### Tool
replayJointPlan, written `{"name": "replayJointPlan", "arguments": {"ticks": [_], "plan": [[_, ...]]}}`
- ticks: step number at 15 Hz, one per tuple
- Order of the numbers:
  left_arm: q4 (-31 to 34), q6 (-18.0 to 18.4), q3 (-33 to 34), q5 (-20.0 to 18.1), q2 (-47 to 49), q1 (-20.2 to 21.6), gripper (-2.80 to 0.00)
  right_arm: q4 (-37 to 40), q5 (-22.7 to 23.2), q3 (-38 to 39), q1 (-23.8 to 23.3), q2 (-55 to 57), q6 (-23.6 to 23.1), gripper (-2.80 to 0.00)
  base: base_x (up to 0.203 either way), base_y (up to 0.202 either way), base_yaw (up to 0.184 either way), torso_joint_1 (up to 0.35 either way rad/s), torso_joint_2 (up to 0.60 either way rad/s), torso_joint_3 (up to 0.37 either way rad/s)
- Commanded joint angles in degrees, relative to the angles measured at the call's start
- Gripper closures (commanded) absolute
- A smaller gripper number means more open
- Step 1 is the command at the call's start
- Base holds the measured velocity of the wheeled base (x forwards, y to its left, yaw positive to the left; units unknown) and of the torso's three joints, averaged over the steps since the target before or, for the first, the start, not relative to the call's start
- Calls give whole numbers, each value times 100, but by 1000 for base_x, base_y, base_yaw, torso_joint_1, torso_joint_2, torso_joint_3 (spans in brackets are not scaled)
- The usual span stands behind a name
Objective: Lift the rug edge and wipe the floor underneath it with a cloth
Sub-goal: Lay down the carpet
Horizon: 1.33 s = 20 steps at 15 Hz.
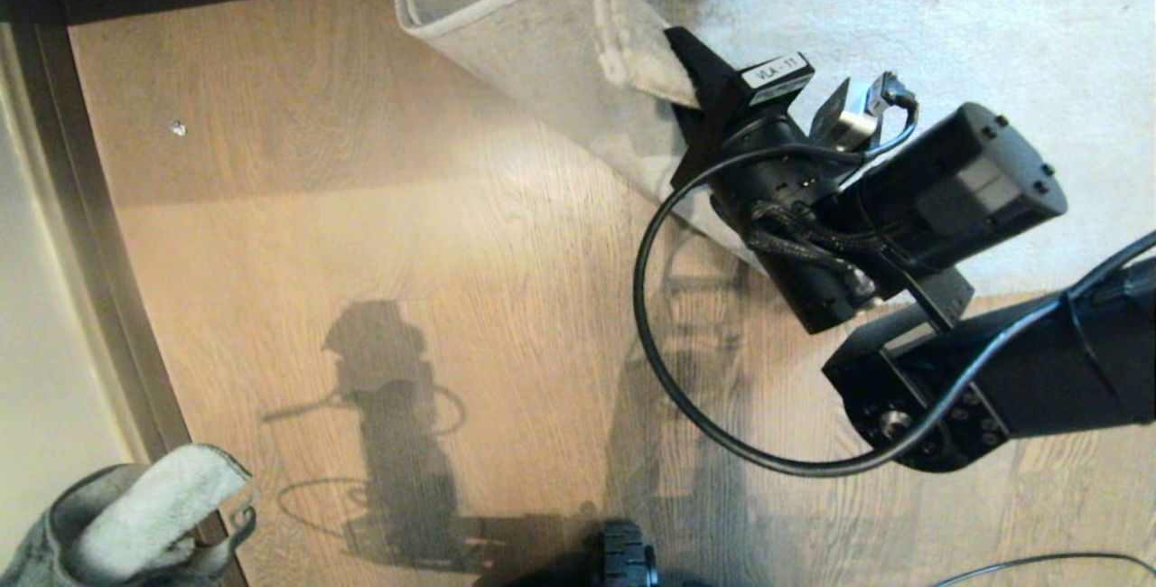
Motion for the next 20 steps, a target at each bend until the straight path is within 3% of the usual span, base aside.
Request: {"name": "replayJointPlan", "arguments": {"ticks": [1,7,10,15,20], "plan": [[-2,-1,0,2,-2,1,0,-263,4,9,8,-14,45,-280,0,0,0,0,0,0],[-2,-1,0,-1,-2,1,0,-263,-14,20,33,-8,166,-280,0,0,0,0,0,0],[-2,-1,0,-1,-2,1,0,-263,-31,177,419,-54,149,-280,0,0,0,0,0,0],[-2,-1,0,1,-2,1,0,-263,-111,529,1441,-198,111,-280,0,0,0,0,0,0],[-2,-1,0,7,-2,1,0,-263,-320,828,1707,207,103,-280,0,0,0,0,0,0]]}}
